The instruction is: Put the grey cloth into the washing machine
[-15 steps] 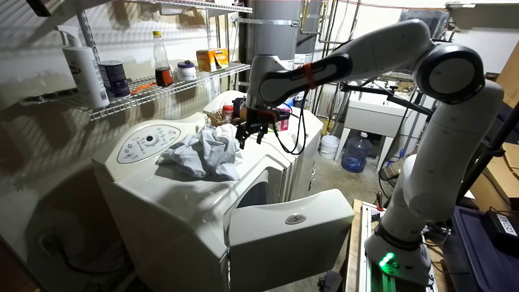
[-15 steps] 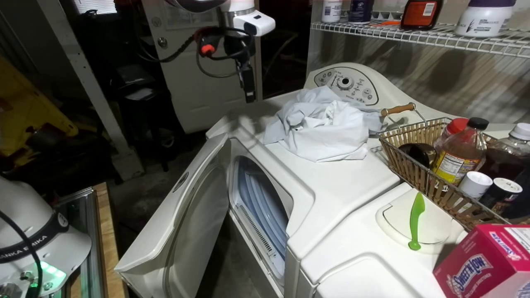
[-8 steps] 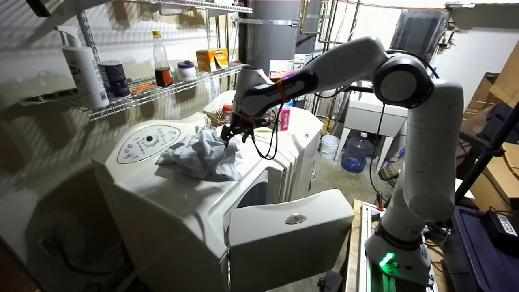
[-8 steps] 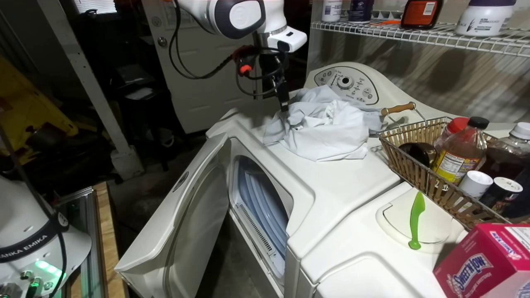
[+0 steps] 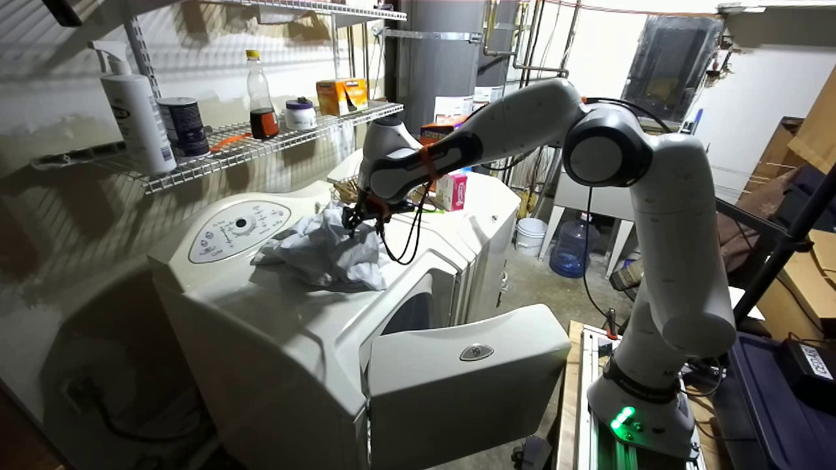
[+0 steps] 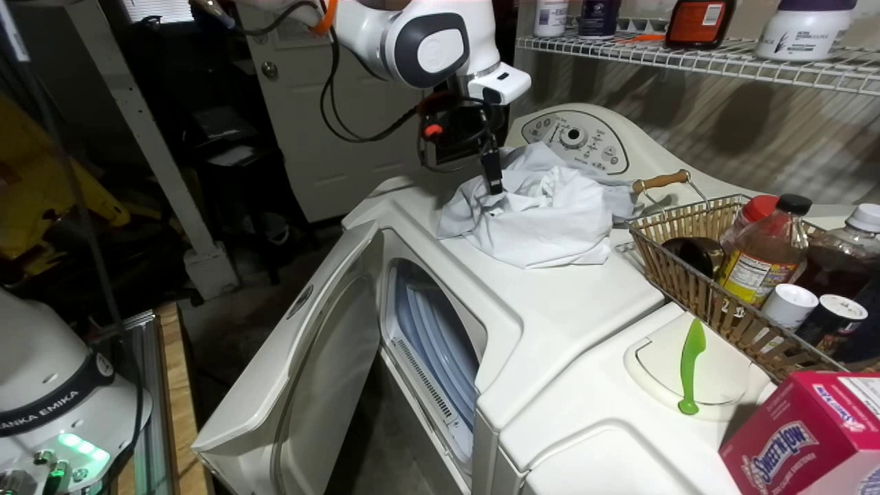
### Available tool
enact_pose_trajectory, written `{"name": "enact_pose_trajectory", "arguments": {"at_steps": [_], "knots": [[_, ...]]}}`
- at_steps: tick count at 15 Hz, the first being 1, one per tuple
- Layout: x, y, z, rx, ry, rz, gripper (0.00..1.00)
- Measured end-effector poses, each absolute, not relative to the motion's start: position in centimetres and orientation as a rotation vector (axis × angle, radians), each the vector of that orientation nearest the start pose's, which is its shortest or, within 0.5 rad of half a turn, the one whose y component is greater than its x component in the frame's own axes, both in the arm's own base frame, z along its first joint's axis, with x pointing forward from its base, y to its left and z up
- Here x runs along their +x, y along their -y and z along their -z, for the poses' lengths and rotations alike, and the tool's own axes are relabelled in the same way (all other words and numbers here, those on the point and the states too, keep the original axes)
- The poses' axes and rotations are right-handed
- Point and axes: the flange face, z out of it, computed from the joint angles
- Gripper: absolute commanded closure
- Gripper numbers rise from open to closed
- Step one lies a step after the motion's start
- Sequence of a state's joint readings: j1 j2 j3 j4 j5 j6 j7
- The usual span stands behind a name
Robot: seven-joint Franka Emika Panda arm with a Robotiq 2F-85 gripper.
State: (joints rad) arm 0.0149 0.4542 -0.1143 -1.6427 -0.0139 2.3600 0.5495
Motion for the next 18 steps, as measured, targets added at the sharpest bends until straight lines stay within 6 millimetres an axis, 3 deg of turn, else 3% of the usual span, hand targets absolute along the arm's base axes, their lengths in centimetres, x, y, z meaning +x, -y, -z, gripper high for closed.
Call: {"name": "enact_pose_trajectory", "arguments": {"at_steps": [3, 7, 12, 15, 18], "knots": [[70.6, 5.7, -37.4, -2.968, -0.978, 0.435, 0.70], [71.0, 5.7, -38.8, -2.979, -1.014, 0.394, 0.97], [70.5, 7.4, -43.6, -2.968, -1.114, 0.349, 1.00], [69.7, 8.4, -47.8, -2.935, -1.163, 0.376, 1.00], [69.1, 9.1, -52.9, -2.861, -1.207, 0.511, 1.00]]}}
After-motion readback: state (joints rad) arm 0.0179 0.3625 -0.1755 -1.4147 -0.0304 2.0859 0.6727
